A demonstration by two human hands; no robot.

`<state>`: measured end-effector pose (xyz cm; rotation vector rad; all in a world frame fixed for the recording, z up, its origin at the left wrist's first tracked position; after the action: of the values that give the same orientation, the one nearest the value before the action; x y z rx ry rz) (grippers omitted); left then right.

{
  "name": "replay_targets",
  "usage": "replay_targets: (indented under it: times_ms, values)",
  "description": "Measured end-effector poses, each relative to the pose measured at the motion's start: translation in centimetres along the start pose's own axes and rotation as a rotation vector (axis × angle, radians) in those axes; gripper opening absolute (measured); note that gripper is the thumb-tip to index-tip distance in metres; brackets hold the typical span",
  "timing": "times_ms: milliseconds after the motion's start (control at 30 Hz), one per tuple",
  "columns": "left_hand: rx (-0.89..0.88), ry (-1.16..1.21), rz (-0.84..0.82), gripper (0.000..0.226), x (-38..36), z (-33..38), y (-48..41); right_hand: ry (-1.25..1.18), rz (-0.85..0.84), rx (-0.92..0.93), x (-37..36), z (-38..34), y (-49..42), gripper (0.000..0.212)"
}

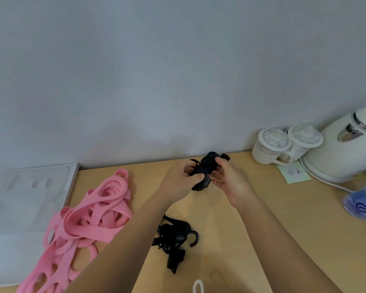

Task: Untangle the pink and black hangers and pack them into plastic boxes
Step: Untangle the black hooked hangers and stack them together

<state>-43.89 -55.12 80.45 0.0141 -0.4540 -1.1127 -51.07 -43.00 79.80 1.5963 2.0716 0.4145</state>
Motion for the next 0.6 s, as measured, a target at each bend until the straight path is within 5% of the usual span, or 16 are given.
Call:
replay_targets:
  times_ms: [200, 433, 600]
  values:
    - [-0.073, -0.277, 0.018, 0.010, -3.9, -1.3, -2.3, 0.174, 0.125, 0.095, 2.1, 0.8, -2.9, 0.015]
    - [-0.193, -0.877, 0.103, 0.030, -5.8, -2.3, -5.1, 0.574, 0.116, 0.290, 1.9, 1.2, -6.4, 0.020]
    - [-0.223, -1.098, 0.057, 0.041, -6.3, -3.6, -6.1, 0.792, 0.070, 0.330, 1.5, 2.7, -7.5, 0.035]
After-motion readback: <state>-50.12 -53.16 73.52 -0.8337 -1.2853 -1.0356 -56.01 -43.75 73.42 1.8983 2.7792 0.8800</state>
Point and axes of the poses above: each hand's wrist, its own y-axis away from the middle knuckle, its own x-axis out of the back of the hand, z = x × y, the point moved 2 cm from there along -y, towards the middle knuckle, and after that the axes turned 6 degrees about z, right-handed, at the moved point
